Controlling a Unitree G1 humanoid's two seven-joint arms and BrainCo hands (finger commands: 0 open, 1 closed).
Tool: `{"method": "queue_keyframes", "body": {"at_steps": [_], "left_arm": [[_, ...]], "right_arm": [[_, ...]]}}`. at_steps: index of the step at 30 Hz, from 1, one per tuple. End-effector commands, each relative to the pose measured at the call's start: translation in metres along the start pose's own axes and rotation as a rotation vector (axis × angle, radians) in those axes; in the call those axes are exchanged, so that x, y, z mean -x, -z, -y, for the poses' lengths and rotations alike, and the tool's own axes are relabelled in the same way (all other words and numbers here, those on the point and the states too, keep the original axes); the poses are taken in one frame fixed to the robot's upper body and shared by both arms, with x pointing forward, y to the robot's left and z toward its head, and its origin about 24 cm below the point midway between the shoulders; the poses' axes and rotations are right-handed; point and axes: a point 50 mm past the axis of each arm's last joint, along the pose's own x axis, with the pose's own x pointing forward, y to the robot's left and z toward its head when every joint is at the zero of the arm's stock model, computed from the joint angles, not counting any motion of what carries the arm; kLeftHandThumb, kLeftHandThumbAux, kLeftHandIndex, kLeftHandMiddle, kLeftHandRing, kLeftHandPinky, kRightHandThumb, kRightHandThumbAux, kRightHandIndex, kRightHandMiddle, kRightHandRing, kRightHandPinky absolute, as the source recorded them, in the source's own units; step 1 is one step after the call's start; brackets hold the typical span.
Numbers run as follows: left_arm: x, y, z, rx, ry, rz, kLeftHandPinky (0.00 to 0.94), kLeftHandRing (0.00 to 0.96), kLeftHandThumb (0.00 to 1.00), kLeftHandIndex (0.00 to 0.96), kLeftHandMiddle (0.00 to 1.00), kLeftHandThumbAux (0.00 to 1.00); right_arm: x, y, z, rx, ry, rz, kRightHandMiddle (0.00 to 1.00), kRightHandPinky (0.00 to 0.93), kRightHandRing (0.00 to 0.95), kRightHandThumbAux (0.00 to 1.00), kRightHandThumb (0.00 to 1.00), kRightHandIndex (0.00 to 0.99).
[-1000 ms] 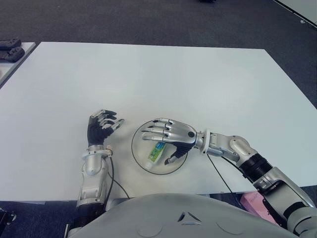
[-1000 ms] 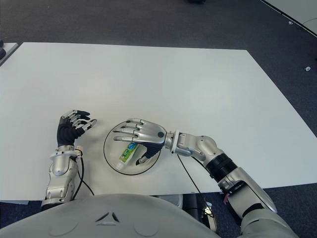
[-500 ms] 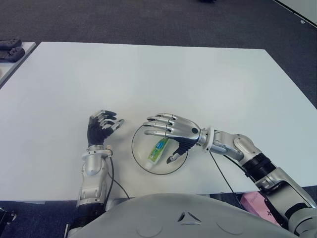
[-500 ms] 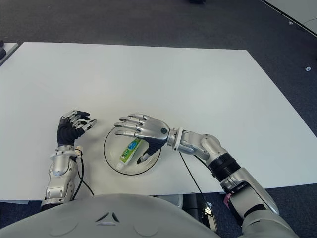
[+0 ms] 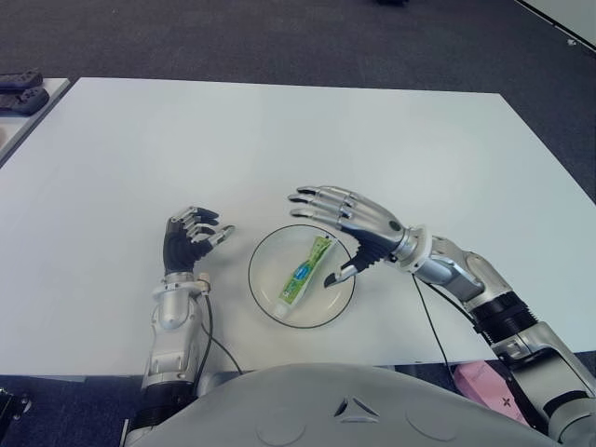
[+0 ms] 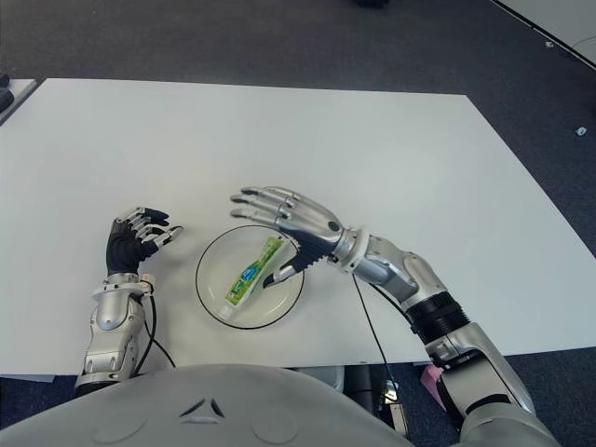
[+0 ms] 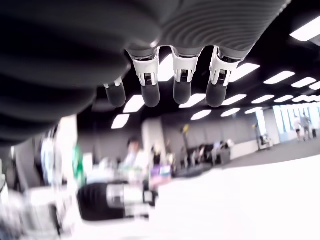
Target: Put the toothpaste on the table into the plate.
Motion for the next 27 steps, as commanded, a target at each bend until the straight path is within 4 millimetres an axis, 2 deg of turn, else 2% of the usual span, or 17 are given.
{"method": "queue_keyframes", "body": {"at_steps": [1,3,6,9,12,16,19,20,21,22,23,24,27], "left_arm": [[0.000,0.001,0.001,0.007,-0.011,-0.014,0.528,0.511,0.054,0.515,0.474,0.998],[0.000,0.001,0.001,0.009,-0.010,-0.009,0.529,0.510,0.057,0.513,0.470,0.998],[0.000,0.001,0.001,0.009,-0.009,-0.005,0.531,0.510,0.073,0.513,0.466,0.998],[0.000,0.001,0.001,0.006,-0.008,-0.005,0.531,0.514,0.083,0.515,0.468,0.998],[-0.001,0.001,0.001,0.006,-0.007,-0.005,0.527,0.513,0.089,0.517,0.466,0.998],[-0.001,0.001,0.001,0.004,-0.007,-0.006,0.527,0.512,0.097,0.523,0.466,0.998],[-0.001,0.001,0.001,0.004,-0.001,-0.001,0.526,0.514,0.090,0.527,0.472,0.998],[-0.001,0.001,0.001,0.005,0.001,0.002,0.525,0.514,0.087,0.527,0.473,0.998],[-0.001,0.001,0.001,0.005,0.003,0.004,0.524,0.513,0.083,0.527,0.472,0.998],[-0.001,0.001,0.001,0.006,0.003,0.006,0.524,0.511,0.080,0.526,0.471,0.998],[-0.001,0.001,0.001,0.007,0.003,0.007,0.524,0.511,0.080,0.525,0.470,0.998],[-0.001,0.001,0.001,0.003,0.003,0.008,0.526,0.508,0.079,0.522,0.467,0.998],[-0.002,0.001,0.002,-0.003,0.002,0.008,0.525,0.506,0.079,0.522,0.463,0.998]], "right_arm": [[0.004,0.002,0.000,-0.183,0.173,-0.069,0.000,0.006,0.000,0.398,0.057,0.000],[0.006,0.004,0.002,-0.277,0.354,-0.088,0.003,0.049,0.000,0.429,0.073,0.000],[0.012,0.005,0.005,-0.382,0.521,-0.124,0.026,0.108,0.014,0.477,0.098,0.000],[0.017,0.004,0.004,-0.463,0.617,-0.156,0.110,0.159,0.079,0.578,0.195,0.068],[0.017,0.004,0.004,-0.504,0.662,-0.168,0.153,0.192,0.120,0.637,0.258,0.110],[0.022,0.011,0.003,-0.637,0.836,-0.235,0.220,0.239,0.186,0.733,0.359,0.192],[0.026,0.017,0.000,-0.708,0.927,-0.290,0.275,0.270,0.239,0.786,0.390,0.245],[0.029,0.018,-0.003,-0.733,0.961,-0.311,0.284,0.274,0.248,0.793,0.391,0.253],[0.032,0.019,-0.005,-0.750,0.982,-0.325,0.311,0.289,0.273,0.770,0.499,0.312],[0.035,0.021,-0.007,-0.764,1.009,-0.345,0.328,0.299,0.289,0.755,0.569,0.350],[0.038,0.021,-0.009,-0.774,1.027,-0.358,0.339,0.304,0.300,0.749,0.594,0.364],[0.045,0.024,-0.012,-0.752,1.058,-0.436,0.379,0.322,0.339,0.729,0.687,0.418],[0.056,0.027,-0.018,-0.708,1.098,-0.560,0.430,0.345,0.393,0.730,0.694,0.426]]}}
